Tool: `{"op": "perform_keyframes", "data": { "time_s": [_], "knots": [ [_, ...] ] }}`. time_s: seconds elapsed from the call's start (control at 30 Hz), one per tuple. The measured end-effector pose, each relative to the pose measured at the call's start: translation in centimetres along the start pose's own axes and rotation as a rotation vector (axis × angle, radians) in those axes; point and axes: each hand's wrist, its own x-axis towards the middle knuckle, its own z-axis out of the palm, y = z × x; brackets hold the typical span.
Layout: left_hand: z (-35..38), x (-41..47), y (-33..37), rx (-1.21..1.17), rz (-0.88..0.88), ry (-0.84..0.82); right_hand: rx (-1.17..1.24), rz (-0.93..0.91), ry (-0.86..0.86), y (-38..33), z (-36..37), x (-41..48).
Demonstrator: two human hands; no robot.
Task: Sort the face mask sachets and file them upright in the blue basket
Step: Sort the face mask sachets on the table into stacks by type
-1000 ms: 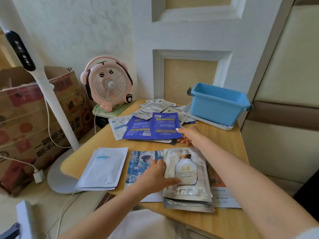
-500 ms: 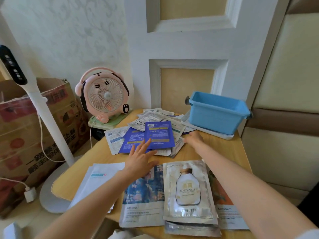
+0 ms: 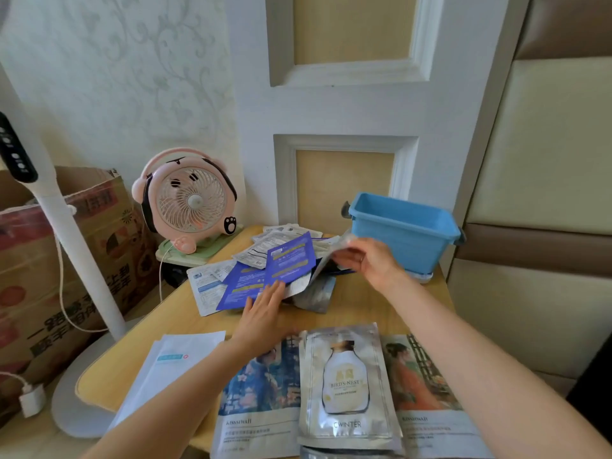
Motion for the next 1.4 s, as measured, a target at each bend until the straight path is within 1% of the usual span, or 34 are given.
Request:
{"op": "perform_keyframes", "data": {
  "time_s": [0.03,0.13,0.17,0.2,0.23,0.27,0.3,0.33,0.37,0.4,0.43,0.47,0.53,0.57,0.6,0.67,0.7,0.73,0.83,0.9,0.97,1.03,1.07,1.1,1.13,1.17,1.2,1.23,1.27,1.33,1.4],
  "knots": [
    [-0.3,0.0,0.8,-0.121,0.037,0.06,0.051,-0.011,-0.059,-1.8,0.3,-0.9],
    [-2.2,-0.5,4.8,-0.561,0.152,0.187,0.058,0.048,-0.197,-5.2,1.4,-3.9],
    [-2.9,-0.6,6.0,-0.748,0.143,0.214,0.061,0.07,-0.254,-5.7,1.7,-4.7],
    [-3.7,-1.0,7.1,-0.845,0.13,0.247,0.066,0.082,-0.314,-5.9,1.9,-5.4],
    [-4.5,-1.5,8.1,-0.848,0.111,0.281,0.075,0.083,-0.359,-5.9,2.0,-5.9],
    [-5.1,-1.8,8.7,-0.901,0.096,0.267,0.093,0.076,-0.376,-5.8,2.0,-6.2],
    [-5.9,-2.3,9.6,-1.065,0.006,0.15,0.121,0.068,-0.371,-5.7,2.0,-6.5],
    [-6.5,-2.6,10.1,-1.332,-0.122,0.064,0.157,0.065,-0.348,-5.5,2.0,-6.5],
    [-6.4,-2.6,10.1,-1.368,-0.154,0.019,0.197,0.071,-0.32,-5.2,2.0,-6.6],
    [-6.4,-2.9,10.1,-1.439,-0.163,-0.101,0.225,0.079,-0.302,-4.8,1.9,-6.6],
    [-6.3,-3.4,10.0,-1.509,-0.108,-0.158,0.231,0.088,-0.302,-4.4,1.9,-6.7],
    [-6.1,-3.4,9.5,-1.492,-0.074,-0.152,0.204,0.092,-0.315,-4.1,1.8,-6.8],
    [-5.2,-2.9,8.1,-1.38,-0.159,-0.057,0.072,0.07,-0.324,-3.6,1.7,-6.9],
    [-5.0,-3.0,7.5,-1.336,-0.196,-0.055,-0.002,0.038,-0.285,-3.5,1.5,-6.9],
    [-4.9,-3.3,7.1,-1.307,-0.243,-0.129,-0.074,-0.006,-0.212,-3.4,1.2,-6.7],
    [-4.7,-4.3,6.6,-1.232,-0.282,-0.327,-0.202,-0.058,-0.04,-3.0,-0.2,-6.1],
    [-4.4,-4.8,6.3,-1.189,-0.301,-0.405,-0.277,-0.043,0.013,-2.5,-1.0,-5.9],
    [-3.9,-5.4,6.1,-1.143,-0.327,-0.452,-0.359,-0.003,0.028,-2.0,-1.7,-5.8],
    [-2.2,-6.6,6.1,-1.015,-0.345,-0.485,-0.553,0.151,-0.01,-0.1,-3.1,-6.2],
    [-1.3,-7.1,6.4,-0.906,-0.341,-0.461,-0.658,0.152,0.008,1.3,-3.0,-6.6],
    [-1.1,-7.4,6.9,-0.706,-0.343,-0.391,-0.871,0.02,0.063,2.6,-2.4,-7.2],
    [-1.2,-7.5,7.4,-0.383,-0.311,-0.302,-1.164,-0.192,0.088,4.1,-1.3,-8.7],
    [-1.0,-7.6,7.5,-0.213,-0.276,-0.241,-1.292,-0.288,0.057,5.1,-0.7,-9.8],
    [-0.6,-7.7,7.5,-0.101,-0.227,-0.187,-1.399,-0.352,0.008,6.3,-0.2,-10.9],
    [-0.3,-7.8,7.5,-0.058,-0.162,-0.157,-1.501,-0.374,-0.051,7.4,0.2,-12.0],
    [0.0,-7.8,7.6,-0.068,-0.095,-0.172,-1.582,-0.363,-0.111,8.6,0.2,-12.6],
    [0.3,-7.9,7.7,-0.137,-0.039,-0.212,-1.627,-0.326,-0.169,9.7,-0.1,-13.0],
    [0.5,-8.0,7.8,-0.227,-0.012,-0.256,-1.618,-0.273,-0.211,10.6,-0.6,-13.1],
    [0.5,-8.2,7.9,-0.308,-0.001,-0.277,-1.567,-0.232,-0.233,11.1,-1.0,-13.0],
    [0.4,-8.3,7.9,-0.412,-0.017,-0.285,-1.469,-0.213,-0.236,11.7,-1.7,-12.6],
    [0.3,-8.4,7.6,-0.486,-0.042,-0.345,-1.5,-0.21,-0.248,11.8,-1.7,-12.4]
  ]
}}
